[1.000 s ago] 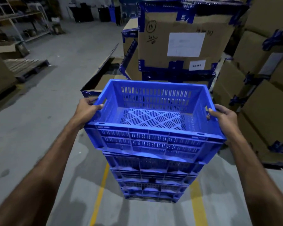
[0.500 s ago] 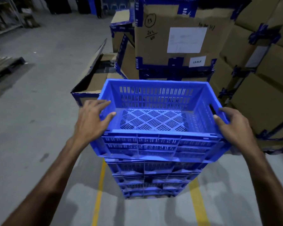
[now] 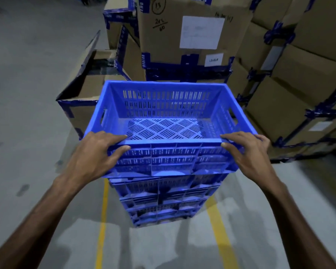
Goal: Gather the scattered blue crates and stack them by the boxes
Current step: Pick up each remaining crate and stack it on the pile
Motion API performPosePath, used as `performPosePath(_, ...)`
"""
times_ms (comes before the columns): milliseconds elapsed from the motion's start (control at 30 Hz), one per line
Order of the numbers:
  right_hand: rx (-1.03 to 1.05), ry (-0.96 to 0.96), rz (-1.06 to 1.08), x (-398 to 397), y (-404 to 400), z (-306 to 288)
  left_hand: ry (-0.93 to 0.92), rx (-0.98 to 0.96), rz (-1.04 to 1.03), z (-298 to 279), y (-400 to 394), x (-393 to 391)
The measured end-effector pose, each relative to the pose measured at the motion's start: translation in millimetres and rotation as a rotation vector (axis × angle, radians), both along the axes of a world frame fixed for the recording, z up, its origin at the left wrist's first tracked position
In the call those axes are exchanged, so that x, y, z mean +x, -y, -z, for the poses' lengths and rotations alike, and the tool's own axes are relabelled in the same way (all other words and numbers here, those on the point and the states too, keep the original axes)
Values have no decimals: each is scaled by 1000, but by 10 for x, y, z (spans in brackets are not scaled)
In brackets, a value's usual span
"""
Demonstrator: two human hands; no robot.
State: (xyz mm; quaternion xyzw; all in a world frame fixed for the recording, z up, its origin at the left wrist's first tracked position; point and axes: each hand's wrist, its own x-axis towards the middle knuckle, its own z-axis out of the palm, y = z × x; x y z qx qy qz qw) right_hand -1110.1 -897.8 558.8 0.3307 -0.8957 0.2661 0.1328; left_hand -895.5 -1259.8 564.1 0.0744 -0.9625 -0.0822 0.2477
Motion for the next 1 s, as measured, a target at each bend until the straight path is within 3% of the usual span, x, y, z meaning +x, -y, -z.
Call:
performPosePath(433, -88, 46, -279, -572, -214, -42, -89, 107, -181, 92, -222, -82)
performPosePath(1000, -92, 19, -330, -991, -275, 39, -74, 132, -255, 127, -550, -202)
